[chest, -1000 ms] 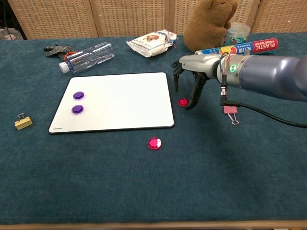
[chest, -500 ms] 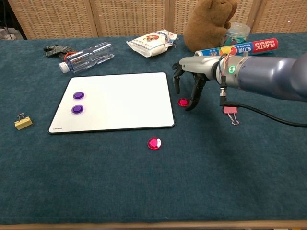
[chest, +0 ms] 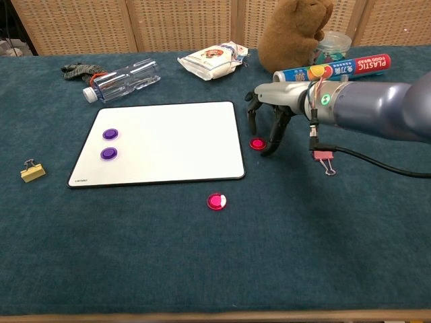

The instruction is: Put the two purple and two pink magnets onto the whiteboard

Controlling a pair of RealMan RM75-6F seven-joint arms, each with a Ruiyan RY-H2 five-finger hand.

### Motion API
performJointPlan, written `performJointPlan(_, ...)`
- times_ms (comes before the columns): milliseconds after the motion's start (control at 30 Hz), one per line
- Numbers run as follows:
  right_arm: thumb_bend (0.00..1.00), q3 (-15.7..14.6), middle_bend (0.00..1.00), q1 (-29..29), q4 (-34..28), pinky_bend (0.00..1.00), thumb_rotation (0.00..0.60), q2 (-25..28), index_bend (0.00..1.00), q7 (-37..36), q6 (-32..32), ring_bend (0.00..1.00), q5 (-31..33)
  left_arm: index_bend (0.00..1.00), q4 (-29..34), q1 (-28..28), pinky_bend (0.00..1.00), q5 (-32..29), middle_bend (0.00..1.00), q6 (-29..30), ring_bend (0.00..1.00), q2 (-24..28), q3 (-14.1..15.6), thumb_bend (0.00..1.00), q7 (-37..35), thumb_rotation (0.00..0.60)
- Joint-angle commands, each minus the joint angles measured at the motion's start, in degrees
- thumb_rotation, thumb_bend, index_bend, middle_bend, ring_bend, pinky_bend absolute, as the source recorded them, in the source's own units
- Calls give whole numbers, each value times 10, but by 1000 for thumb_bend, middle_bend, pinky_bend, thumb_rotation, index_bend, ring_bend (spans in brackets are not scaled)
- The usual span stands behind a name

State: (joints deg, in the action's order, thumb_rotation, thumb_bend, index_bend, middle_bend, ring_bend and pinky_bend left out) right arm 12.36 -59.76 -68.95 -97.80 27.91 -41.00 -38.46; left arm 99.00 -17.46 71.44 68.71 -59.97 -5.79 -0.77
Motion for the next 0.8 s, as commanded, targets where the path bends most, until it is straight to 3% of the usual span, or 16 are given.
performJointPlan(33, 165, -2, 0, -2, 3, 0, 600, -1, 472, -2, 3, 0, 2, 0, 0, 0, 0, 0, 0, 0, 0, 0, 0, 92, 1, 600)
performJointPlan(200, 185, -5, 0, -6, 10, 0, 600, -3, 483, -3, 10, 0, 9, 0, 0, -1, 0, -2, 0, -3, 0, 0, -1, 92, 2, 600)
performJointPlan(433, 301, -6, 0, -9, 15, 0, 600, -5, 535, -9, 14, 0, 11, 0, -1, -1, 0, -4, 0, -6, 0, 0, -2, 92, 2, 600)
performJointPlan(800, 357, -7, 0, -7, 7, 0, 600, 2, 583, -22, 8, 0, 5, 0, 0, -1, 0, -5, 0, -10, 0, 0, -2, 92, 4, 600)
